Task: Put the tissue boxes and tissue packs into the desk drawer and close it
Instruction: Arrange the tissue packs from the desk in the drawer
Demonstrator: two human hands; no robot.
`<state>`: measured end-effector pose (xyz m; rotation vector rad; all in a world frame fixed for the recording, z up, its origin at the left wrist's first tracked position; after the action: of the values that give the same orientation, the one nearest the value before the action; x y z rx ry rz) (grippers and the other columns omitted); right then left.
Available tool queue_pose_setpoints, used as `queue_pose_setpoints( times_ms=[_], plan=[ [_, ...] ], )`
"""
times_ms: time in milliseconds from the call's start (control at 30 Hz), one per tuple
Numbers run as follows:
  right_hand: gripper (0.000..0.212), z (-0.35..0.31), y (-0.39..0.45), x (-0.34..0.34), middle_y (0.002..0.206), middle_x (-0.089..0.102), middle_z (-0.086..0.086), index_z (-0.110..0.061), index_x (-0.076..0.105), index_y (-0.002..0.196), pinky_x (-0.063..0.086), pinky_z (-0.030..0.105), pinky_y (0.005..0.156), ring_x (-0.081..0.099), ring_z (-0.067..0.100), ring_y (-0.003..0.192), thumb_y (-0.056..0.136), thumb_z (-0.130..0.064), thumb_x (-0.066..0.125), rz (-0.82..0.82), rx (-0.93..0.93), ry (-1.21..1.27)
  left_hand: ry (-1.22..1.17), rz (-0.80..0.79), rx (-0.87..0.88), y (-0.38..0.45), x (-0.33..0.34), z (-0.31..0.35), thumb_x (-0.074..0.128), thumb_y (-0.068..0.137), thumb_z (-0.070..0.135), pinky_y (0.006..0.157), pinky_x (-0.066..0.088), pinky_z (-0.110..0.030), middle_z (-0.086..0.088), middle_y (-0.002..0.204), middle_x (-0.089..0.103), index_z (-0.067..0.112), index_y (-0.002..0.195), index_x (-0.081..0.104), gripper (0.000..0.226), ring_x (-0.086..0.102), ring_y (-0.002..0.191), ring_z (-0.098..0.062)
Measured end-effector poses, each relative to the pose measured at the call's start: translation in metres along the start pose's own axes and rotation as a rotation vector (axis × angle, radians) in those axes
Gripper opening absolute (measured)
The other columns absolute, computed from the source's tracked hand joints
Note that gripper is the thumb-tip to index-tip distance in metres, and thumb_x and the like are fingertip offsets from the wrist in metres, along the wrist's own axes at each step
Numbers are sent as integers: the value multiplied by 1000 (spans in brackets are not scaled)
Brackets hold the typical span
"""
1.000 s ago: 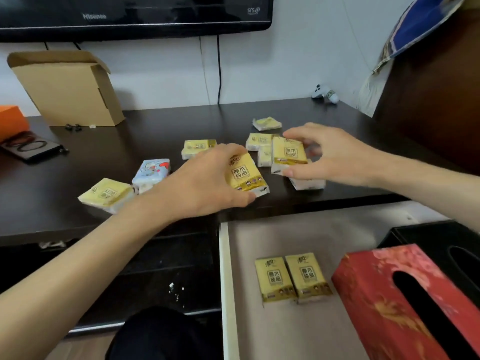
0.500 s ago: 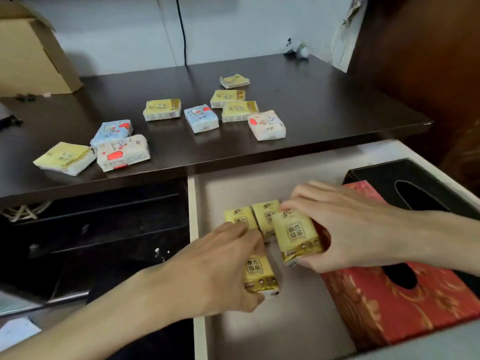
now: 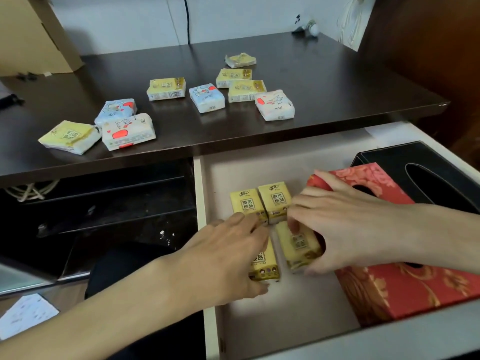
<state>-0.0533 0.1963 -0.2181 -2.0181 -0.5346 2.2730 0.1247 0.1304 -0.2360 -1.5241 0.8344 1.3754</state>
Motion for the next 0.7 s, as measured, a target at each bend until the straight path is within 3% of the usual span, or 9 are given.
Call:
queue_pose_setpoints(
  times_ms=[100, 267, 400, 500, 700],
  plan=[
    [65, 2, 2, 3, 108, 43, -15, -32, 57, 113, 2, 51, 125, 41, 11, 112, 73, -83, 55, -33, -1, -60, -4, -12, 9, -1, 0, -3, 63, 79, 61, 77, 33, -30, 9, 120, 43, 28, 118, 47, 53, 40, 110, -13],
    [54, 1, 10, 8, 97, 43, -15, -35, 57, 99, 10, 52, 119, 34, 10, 93, 72, -81, 63, 2, 0, -89, -41, 9, 14, 3, 1, -4, 67, 80, 56, 82, 45, -36, 9, 119, 45, 28, 120, 48, 53, 42, 111, -14],
    [52, 1, 10, 6, 101, 49, -18, -40, 50, 96, 2, 53, 122, 47, 8, 102, 72, -85, 60, 28, 10, -8, -40, 44, 20, 10, 2, -3, 67, 79, 58, 74, 43, -33, 9, 119, 46, 29, 122, 48, 55, 44, 111, -14],
    [51, 1, 9, 7, 97, 50, -17, -39, 55, 97, 3, 52, 122, 48, 8, 102, 70, -81, 63, 51, 11, 6, -37, 62, 23, 14, 5, -2, 67, 78, 60, 69, 36, -30, 9, 118, 47, 30, 122, 49, 56, 44, 111, -14],
    [56, 2, 8, 3, 104, 52, -18, -38, 62, 104, 6, 51, 123, 48, 7, 107, 72, -84, 60, 40, 11, 26, -72, 58, 18, 11, 2, -2, 63, 78, 64, 78, 47, -33, 11, 121, 45, 31, 124, 49, 59, 42, 113, -12]
  ],
)
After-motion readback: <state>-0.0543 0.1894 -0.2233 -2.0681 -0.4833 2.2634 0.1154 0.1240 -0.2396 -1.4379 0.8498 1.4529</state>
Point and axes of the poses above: each hand's wrist, its own y-axis towards the middle knuckle, its own x-axis out of the palm, z = x × y, the point moved 3 cm from there along y, towards the middle knuckle
